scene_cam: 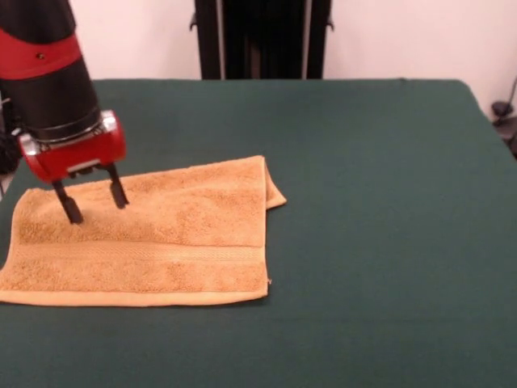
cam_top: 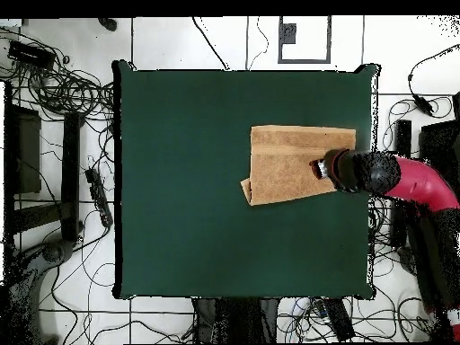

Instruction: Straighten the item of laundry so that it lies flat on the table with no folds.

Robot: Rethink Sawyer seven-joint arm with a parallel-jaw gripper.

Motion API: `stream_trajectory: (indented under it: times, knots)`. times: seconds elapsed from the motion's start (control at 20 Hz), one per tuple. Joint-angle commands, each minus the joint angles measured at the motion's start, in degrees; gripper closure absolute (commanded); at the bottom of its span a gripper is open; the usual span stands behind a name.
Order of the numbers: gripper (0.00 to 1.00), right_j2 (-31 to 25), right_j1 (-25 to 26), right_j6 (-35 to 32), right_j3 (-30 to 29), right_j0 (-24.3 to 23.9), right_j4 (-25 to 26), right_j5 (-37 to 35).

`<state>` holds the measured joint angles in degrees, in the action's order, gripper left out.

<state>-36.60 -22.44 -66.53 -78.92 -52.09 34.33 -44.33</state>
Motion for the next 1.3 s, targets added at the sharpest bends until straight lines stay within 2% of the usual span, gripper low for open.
stream_trajectory:
  times: [0.05,0.2,0.35,0.65,0.8,0.95,1.05,1.3]
  knots:
    - [0.00,-5.96,3.74,-1.39,-2.74,2.55,-3.58,5.46]
    - [0.00,-5.69,2.18,-2.30,-4.43,2.95,-4.16,6.70]
    - [0.00,-3.90,3.31,-3.09,-3.75,4.54,-3.34,8.45]
    - [0.00,0.38,8.72,-3.75,3.41,9.91,-3.49,4.22]
    - [0.00,1.52,11.58,-2.52,7.33,11.87,-4.73,-0.78]
    - [0.00,0.68,14.56,2.81,10.46,12.64,-7.39,-9.23]
    - [0.00,1.22,15.15,3.19,12.71,13.92,-8.81,-14.42]
    - [0.00,1.07,15.27,2.08,16.08,15.98,-9.64,-16.54]
